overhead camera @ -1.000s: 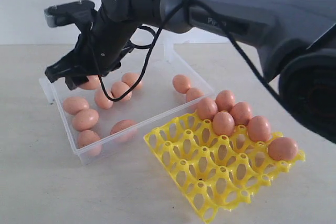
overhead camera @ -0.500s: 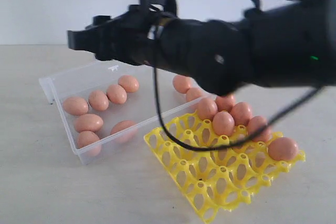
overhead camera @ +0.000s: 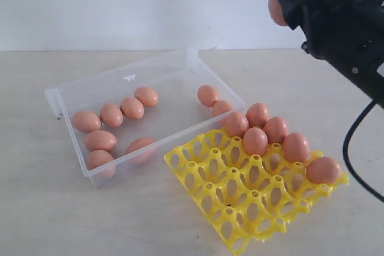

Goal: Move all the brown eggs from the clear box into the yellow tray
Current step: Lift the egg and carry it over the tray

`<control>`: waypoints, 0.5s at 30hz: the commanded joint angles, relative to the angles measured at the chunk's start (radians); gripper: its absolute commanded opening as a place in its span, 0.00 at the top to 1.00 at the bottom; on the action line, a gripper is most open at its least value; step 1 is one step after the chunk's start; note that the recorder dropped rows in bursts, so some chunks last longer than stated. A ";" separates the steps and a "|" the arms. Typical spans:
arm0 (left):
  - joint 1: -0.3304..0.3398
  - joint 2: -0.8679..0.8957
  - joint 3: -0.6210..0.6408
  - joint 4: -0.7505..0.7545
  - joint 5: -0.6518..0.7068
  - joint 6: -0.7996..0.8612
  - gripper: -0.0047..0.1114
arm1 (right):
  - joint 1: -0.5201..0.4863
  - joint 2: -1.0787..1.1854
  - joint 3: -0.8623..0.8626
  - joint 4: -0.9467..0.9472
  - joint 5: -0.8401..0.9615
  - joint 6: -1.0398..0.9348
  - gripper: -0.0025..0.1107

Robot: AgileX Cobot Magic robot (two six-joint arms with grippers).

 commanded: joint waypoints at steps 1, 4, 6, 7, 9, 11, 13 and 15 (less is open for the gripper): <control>0.001 -0.002 -0.001 -0.008 -0.008 0.000 1.00 | -0.353 0.085 -0.047 -0.666 -0.207 0.463 0.98; 0.001 -0.002 -0.001 -0.008 -0.008 0.000 1.00 | -0.569 0.190 -0.134 -1.057 -0.334 0.641 0.98; 0.001 -0.002 -0.001 -0.008 -0.008 0.000 1.00 | -0.647 0.227 -0.179 -1.254 -0.334 0.691 0.98; 0.001 -0.002 -0.001 -0.008 -0.008 0.000 1.00 | -0.659 0.242 -0.186 -1.321 -0.334 0.691 0.98; 0.001 -0.002 -0.001 -0.008 -0.008 0.000 1.00 | -0.664 0.261 -0.190 -1.453 -0.334 0.689 0.98; 0.001 -0.002 -0.001 -0.008 -0.008 0.000 1.00 | -0.646 0.268 -0.190 -1.581 -0.334 0.680 0.98; 0.001 -0.002 -0.001 -0.008 -0.008 0.000 1.00 | -0.586 0.268 -0.190 -1.686 -0.160 0.684 0.98; 0.001 -0.002 -0.001 -0.008 -0.008 0.000 1.00 | -0.543 0.268 -0.190 -1.686 -0.077 0.673 0.98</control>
